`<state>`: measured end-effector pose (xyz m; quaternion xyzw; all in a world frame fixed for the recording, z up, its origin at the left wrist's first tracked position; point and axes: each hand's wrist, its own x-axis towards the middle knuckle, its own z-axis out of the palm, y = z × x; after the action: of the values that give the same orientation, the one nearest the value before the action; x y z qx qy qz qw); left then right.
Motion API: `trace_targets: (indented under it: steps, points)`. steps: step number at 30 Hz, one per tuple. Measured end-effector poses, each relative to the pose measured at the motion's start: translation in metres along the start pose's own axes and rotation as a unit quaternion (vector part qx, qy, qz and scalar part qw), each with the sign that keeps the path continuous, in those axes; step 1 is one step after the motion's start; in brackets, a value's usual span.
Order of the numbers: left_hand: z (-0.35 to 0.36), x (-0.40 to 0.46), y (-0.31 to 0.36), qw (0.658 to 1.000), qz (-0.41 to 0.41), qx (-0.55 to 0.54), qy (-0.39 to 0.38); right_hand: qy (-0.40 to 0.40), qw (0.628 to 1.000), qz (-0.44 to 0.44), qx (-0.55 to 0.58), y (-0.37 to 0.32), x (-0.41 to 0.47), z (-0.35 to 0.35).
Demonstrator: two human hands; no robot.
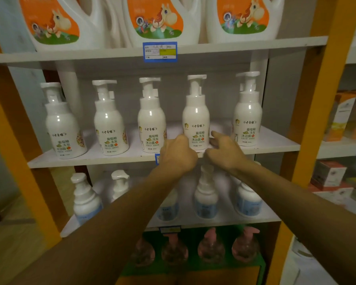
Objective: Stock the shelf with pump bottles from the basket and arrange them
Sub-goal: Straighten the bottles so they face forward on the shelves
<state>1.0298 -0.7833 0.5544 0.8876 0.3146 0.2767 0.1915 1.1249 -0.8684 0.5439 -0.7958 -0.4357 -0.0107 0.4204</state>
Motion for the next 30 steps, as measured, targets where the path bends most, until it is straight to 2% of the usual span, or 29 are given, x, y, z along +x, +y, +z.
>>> trace_targets:
  steps: [3, 8, 21, 23, 26, 28, 30]
  points:
    - [0.003, 0.001, -0.005, 0.999, 0.02, 0.043, -0.008, 0.011, 0.999, -0.03, -0.023, 0.005, -0.003, 0.004]
    - [-0.002, 0.003, -0.01, 0.996, 0.053, 0.077, -0.005, 0.024, 0.999, -0.04, 0.009, 0.009, -0.005, 0.006]
    - [0.0, 0.005, -0.014, 0.996, 0.049, 0.071, -0.012, 0.054, 0.996, -0.059, 0.036, 0.015, -0.005, 0.01]
    - [0.001, -0.001, -0.01, 0.997, 0.047, 0.053, 0.013, 0.05, 0.996, -0.059, 0.035, 0.016, -0.005, 0.009]
    - [0.004, -0.015, -0.005, 0.993, 0.071, -0.01, 0.099, 0.087, 0.993, -0.043, 0.069, 0.021, -0.012, 0.006]
    - [0.006, -0.024, 0.001, 0.979, 0.106, -0.056, 0.165, 0.154, 0.982, -0.037, 0.106, 0.027, -0.024, 0.0]
    - [0.01, -0.033, 0.011, 0.962, 0.151, -0.117, 0.194, 0.243, 0.962, -0.064, 0.105, 0.036, -0.037, -0.009]
